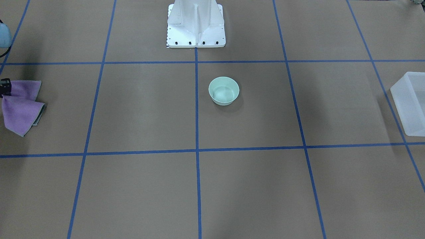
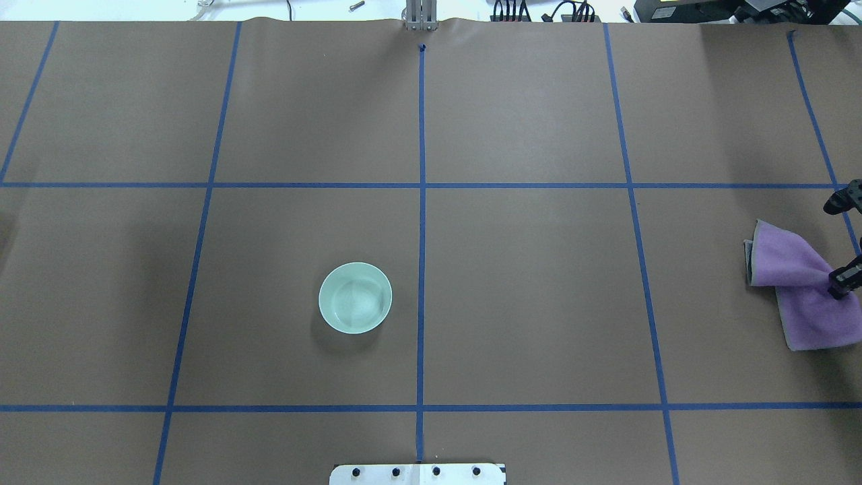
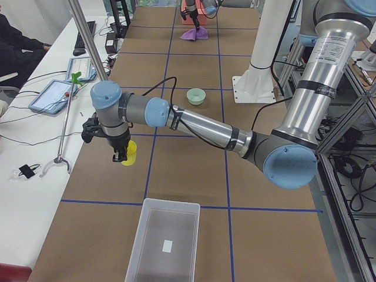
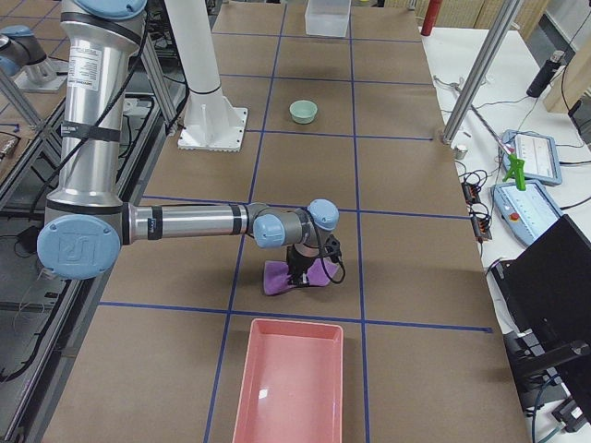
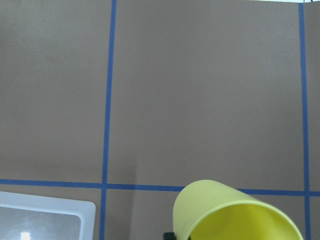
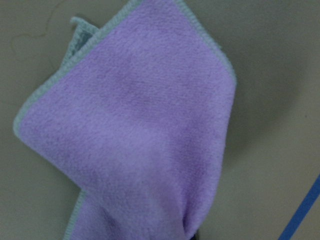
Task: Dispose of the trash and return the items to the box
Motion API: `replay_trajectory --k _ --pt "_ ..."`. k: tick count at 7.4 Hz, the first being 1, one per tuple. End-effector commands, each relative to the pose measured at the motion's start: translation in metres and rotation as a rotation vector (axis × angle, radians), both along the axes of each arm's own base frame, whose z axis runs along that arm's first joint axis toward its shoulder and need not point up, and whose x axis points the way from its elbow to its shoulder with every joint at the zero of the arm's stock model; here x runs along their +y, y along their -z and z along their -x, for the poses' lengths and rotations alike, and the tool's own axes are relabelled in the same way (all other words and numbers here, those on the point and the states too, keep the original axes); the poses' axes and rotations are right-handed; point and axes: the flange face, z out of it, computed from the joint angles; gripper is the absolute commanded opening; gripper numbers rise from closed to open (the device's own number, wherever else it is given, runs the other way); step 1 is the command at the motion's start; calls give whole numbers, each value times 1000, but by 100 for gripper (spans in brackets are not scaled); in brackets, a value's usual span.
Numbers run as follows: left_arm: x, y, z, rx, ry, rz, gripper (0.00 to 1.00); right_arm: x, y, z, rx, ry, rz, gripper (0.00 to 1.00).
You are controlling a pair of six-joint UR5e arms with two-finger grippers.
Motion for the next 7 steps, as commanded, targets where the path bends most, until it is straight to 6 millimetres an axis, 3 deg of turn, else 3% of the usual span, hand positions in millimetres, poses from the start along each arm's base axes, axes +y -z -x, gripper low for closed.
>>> replay_trajectory --k 1,2,3,5,7 --pt "5 -65 24 -6 -37 -6 0 -2 27 -1 -31 -11 -32 0" --pt "15 -100 22 -6 -38 -12 0 -6 45 -23 -76 -62 -34 0" --pt "18 -129 21 -6 -40 -9 0 -10 60 -63 -140 -149 -29 0" --pt "41 -158 19 -3 -45 12 0 -9 114 -118 -181 -273 -11 0" --pt "71 -179 17 0 -45 25 0 -8 163 -155 -169 -360 15 0"
